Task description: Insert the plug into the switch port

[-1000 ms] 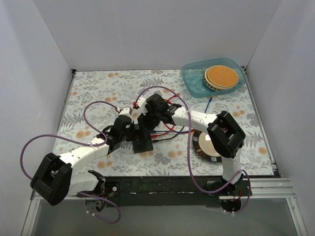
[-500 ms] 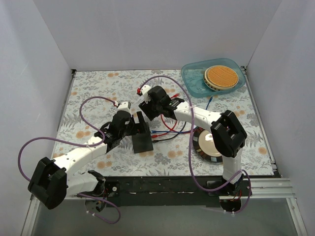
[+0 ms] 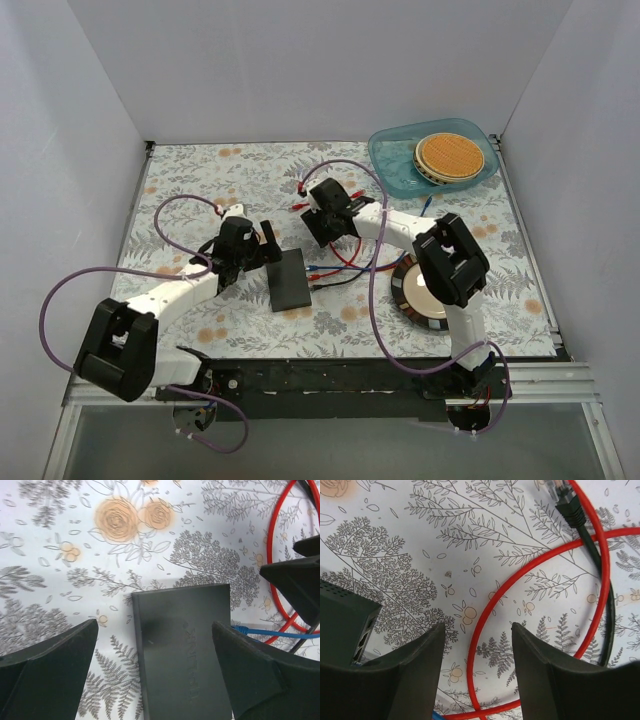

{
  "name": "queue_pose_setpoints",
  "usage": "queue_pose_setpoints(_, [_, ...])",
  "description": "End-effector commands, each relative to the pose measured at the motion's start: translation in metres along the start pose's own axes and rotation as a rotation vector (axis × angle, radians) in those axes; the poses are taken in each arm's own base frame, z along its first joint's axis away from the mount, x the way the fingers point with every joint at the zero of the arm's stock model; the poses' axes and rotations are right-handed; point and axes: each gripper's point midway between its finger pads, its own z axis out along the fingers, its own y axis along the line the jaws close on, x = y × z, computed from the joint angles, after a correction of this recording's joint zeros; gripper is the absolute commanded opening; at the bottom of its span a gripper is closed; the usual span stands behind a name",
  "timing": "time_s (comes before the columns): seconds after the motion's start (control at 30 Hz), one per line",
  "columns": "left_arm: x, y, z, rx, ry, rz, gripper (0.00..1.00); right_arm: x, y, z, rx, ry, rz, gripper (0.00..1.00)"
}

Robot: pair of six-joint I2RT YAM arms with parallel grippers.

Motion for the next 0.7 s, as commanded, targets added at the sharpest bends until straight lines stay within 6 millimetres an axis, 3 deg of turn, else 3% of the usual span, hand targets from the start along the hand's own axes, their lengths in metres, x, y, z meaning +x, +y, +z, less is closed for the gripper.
queue_pose_setpoints(0.0, [-0.006, -0.019, 0.012, 0.086, -0.001, 0.024, 0.98, 0.007, -0.004, 0.009, 0.010, 0.036, 0.059, 0.56])
queue_pose_setpoints(0.07, [-0.005, -0.022, 0.023, 0.085, 0.023, 0.033, 0.98, 0.012, -0.006, 0.014, 0.000, 0.060, 0.071, 0.48])
queue_pose_setpoints(0.27, [0.003, -0.028, 0.046, 0.092, 0.087, 0.038, 0.98, 0.031, -0.010, 0.022, -0.012, 0.123, 0.092, 0.43])
queue_pose_setpoints(0.33, [0.009, -0.035, 0.048, 0.130, 0.116, 0.040, 0.98, 0.036, -0.009, 0.025, -0.029, 0.136, 0.092, 0.26])
queue_pose_setpoints(0.43, [-0.001, -0.051, 0.050, 0.197, 0.091, 0.049, 0.98, 0.038, -0.004, 0.029, -0.068, 0.141, 0.084, 0.02])
queue_pose_setpoints(0.6, [-0.018, -0.072, 0.046, 0.283, 0.053, 0.078, 0.98, 0.024, 0.009, 0.026, -0.154, 0.095, 0.074, 0.01])
queue_pose_setpoints(0.67, [-0.021, -0.078, 0.043, 0.316, 0.046, 0.086, 0.98, 0.009, 0.012, 0.019, -0.177, 0.044, 0.073, 0.01])
